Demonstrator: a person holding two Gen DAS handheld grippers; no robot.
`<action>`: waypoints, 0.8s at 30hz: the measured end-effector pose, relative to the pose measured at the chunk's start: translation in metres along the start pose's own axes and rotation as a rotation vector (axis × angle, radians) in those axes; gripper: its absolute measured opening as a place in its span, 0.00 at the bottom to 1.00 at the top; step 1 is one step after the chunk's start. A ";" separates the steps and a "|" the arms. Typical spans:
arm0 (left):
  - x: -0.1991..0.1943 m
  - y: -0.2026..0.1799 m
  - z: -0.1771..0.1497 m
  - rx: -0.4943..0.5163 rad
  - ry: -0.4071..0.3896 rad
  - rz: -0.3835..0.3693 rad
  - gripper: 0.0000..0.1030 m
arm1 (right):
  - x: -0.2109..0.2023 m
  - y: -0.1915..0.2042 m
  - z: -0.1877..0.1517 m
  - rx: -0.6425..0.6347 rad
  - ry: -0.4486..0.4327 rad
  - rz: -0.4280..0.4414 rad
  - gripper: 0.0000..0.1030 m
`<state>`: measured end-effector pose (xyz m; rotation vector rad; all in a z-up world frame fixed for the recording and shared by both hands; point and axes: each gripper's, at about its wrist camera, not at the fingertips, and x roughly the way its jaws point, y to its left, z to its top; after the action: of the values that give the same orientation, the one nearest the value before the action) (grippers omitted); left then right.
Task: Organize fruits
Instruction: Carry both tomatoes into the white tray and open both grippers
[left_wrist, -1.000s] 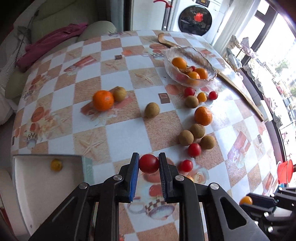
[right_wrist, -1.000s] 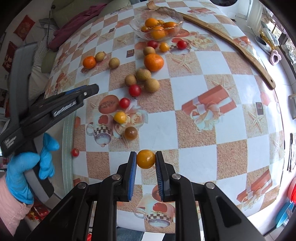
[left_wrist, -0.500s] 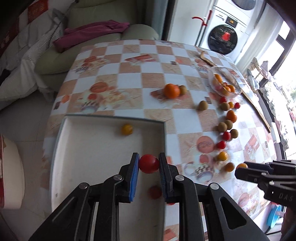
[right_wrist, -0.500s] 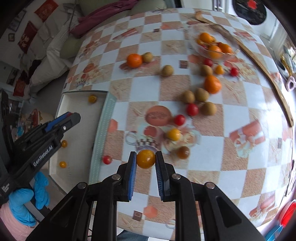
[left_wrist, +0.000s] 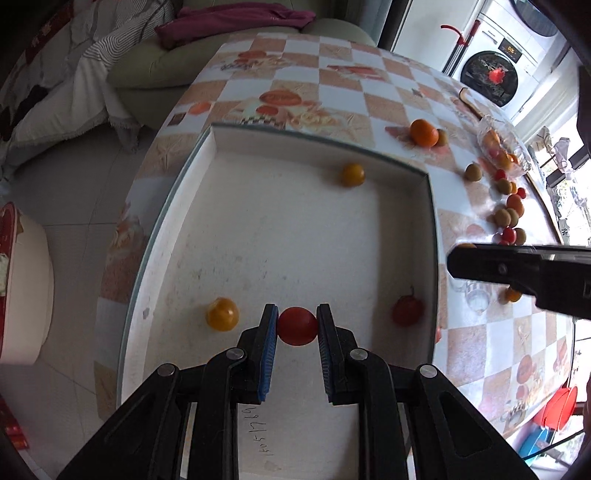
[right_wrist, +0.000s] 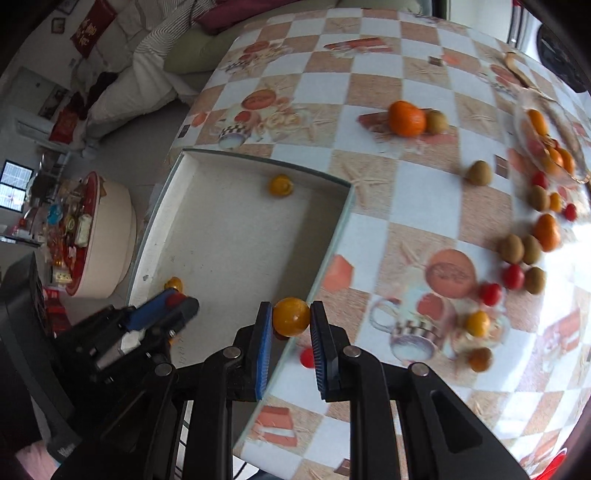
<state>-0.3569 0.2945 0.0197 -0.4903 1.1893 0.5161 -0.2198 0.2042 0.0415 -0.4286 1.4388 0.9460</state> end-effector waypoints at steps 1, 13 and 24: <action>0.003 0.001 -0.002 0.000 0.006 0.002 0.22 | 0.005 0.003 0.003 -0.003 0.008 0.001 0.21; 0.016 0.006 -0.006 -0.001 0.034 0.015 0.22 | 0.053 0.020 0.027 -0.044 0.075 -0.040 0.21; 0.020 0.005 -0.007 0.020 0.053 0.039 0.35 | 0.076 0.026 0.035 -0.067 0.119 -0.075 0.32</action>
<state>-0.3591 0.2968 -0.0019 -0.4668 1.2556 0.5275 -0.2278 0.2679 -0.0188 -0.5928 1.4903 0.9226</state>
